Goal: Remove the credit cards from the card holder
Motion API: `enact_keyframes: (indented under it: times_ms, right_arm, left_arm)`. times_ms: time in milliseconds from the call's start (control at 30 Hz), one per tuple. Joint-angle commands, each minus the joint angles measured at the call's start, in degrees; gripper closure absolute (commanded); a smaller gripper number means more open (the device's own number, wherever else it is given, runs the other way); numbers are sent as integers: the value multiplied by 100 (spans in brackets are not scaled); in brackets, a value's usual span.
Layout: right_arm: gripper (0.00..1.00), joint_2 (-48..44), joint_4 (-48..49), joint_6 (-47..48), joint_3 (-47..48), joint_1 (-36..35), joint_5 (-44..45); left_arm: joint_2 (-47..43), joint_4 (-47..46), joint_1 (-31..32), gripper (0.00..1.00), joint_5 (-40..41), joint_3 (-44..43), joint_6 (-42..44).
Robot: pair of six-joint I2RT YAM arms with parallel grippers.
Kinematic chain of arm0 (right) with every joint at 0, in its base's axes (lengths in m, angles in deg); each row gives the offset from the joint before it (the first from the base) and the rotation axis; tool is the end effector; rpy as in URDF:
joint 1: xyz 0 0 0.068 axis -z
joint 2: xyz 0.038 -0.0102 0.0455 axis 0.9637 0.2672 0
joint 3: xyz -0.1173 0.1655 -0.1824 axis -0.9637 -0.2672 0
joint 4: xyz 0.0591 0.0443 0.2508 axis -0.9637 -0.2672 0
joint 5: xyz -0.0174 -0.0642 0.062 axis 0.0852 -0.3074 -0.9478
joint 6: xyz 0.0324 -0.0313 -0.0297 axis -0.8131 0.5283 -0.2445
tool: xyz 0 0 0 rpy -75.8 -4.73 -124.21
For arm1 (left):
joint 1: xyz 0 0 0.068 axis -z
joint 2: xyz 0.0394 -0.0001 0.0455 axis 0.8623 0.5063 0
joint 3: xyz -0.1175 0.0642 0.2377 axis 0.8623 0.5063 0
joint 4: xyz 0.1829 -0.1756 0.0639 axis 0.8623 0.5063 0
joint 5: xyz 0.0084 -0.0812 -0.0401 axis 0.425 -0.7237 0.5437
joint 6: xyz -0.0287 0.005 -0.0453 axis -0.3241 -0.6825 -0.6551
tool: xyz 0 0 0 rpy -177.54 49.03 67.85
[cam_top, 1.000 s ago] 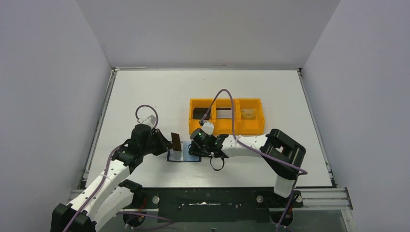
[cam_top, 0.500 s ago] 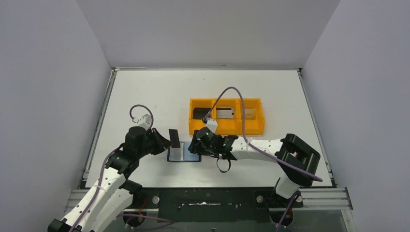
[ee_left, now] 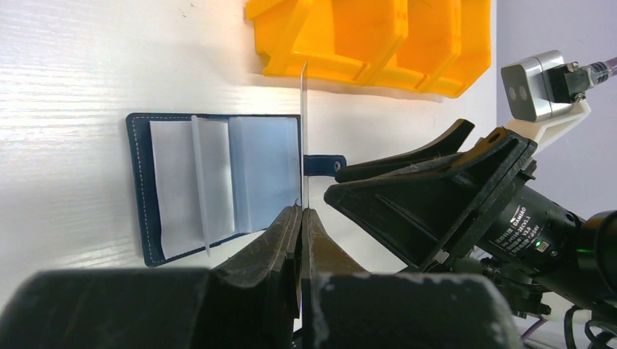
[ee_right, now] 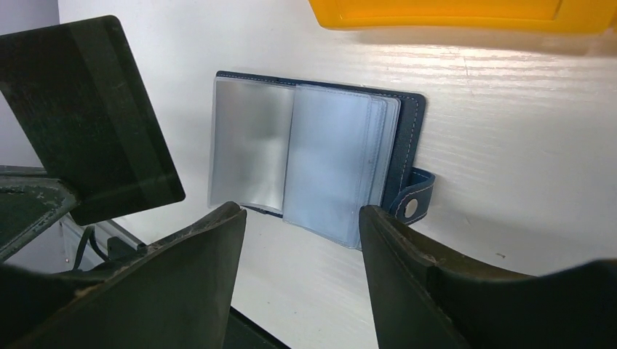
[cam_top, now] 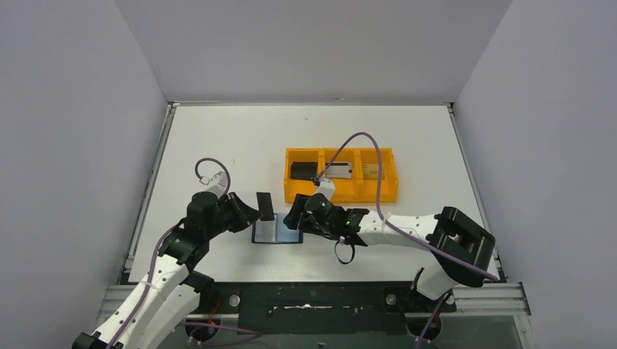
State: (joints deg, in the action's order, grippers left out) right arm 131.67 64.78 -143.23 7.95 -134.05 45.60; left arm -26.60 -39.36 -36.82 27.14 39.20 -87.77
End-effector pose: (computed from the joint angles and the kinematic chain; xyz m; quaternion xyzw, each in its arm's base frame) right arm 0.1640 0.2719 0.1896 0.0286 0.9062 0.3412 0.2480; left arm 0.1421 -0.0673 0.2289 -0.1242 0.8554 -0.3514 0.3597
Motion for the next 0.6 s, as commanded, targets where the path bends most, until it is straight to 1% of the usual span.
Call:
enact_keyframes:
  times_ms: [0,233,333,433,567]
  right_arm:
    - [40,-297,853,-79,-181,42,92]
    - [37,-689,2371,-43,-953,55,148]
    - [36,-791,2986,21,-1250,64,113]
    - [36,-820,3448,-79,-1479,142,-38]
    - [37,-787,4072,-323,-1733,329,-467]
  left_arm:
    - [-44,-719,-35,100,-383,83,-103]
    - [-88,-897,-35,100,-596,298,-235]
    - [-130,-1123,-35,100,-830,436,-292]
    - [-110,-1454,-35,100,-1094,566,-443]
    - [-66,-1921,-35,100,-1378,726,-709]
